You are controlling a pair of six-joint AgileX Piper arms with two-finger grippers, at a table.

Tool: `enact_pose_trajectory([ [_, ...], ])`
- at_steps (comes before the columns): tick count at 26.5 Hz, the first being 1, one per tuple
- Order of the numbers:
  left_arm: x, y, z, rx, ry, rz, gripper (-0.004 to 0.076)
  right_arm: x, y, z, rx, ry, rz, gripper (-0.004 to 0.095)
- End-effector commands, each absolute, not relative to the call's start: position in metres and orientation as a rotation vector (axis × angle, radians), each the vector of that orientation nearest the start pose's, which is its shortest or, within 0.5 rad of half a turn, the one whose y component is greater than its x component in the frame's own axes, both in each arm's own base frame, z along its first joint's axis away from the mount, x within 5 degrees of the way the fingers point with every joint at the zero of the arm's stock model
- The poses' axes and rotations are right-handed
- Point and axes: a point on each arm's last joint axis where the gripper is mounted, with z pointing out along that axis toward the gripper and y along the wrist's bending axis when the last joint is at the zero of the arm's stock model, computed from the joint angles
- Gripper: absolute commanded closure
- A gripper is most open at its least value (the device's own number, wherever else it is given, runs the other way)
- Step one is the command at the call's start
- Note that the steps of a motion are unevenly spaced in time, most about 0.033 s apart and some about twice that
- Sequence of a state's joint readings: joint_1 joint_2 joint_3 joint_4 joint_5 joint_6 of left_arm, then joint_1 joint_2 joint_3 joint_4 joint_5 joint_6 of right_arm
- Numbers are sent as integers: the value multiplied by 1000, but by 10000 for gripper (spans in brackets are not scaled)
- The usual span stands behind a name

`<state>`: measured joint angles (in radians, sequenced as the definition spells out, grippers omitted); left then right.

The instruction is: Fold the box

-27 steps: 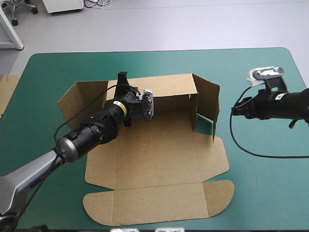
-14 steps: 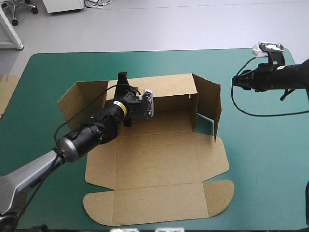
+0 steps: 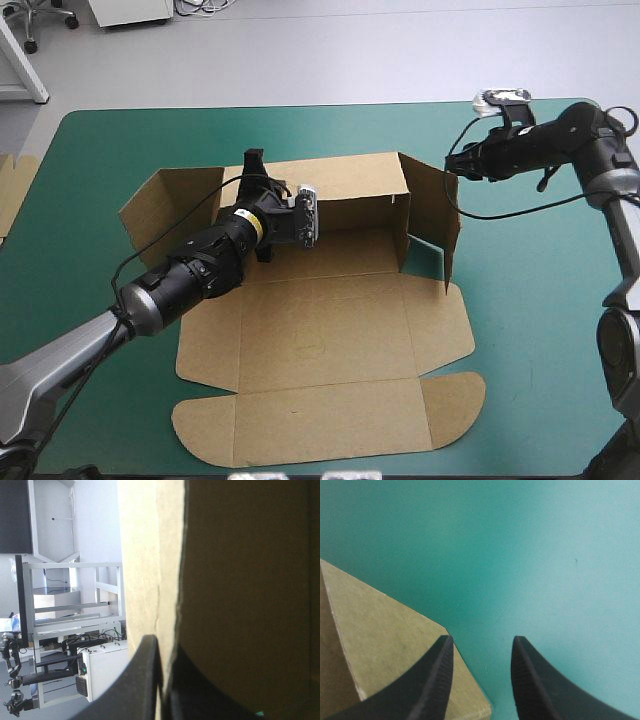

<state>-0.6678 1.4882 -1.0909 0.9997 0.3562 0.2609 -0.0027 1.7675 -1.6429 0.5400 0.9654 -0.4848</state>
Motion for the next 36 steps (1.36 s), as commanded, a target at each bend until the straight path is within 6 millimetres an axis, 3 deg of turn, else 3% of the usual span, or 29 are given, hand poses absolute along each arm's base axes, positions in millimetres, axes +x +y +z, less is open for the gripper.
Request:
enact_pose_trajectory([
  [1,279,-185,314,1554,1453,622,734,388,46,369,-371,2292,453,557],
  [9,279,-184,314,1548,1462,620,734,376,55,357,-513,2375,520,558],
  [14,279,-184,314,1548,1462,620,734,364,61,354,-569,2327,617,560],
  [25,279,-184,314,1548,1462,620,734,332,70,320,-659,2253,760,561],
  [30,279,-184,314,1548,1463,622,734,326,80,308,-774,2212,749,555],
  [36,279,-184,314,1548,1463,622,734,319,95,306,-889,2190,769,381],
])
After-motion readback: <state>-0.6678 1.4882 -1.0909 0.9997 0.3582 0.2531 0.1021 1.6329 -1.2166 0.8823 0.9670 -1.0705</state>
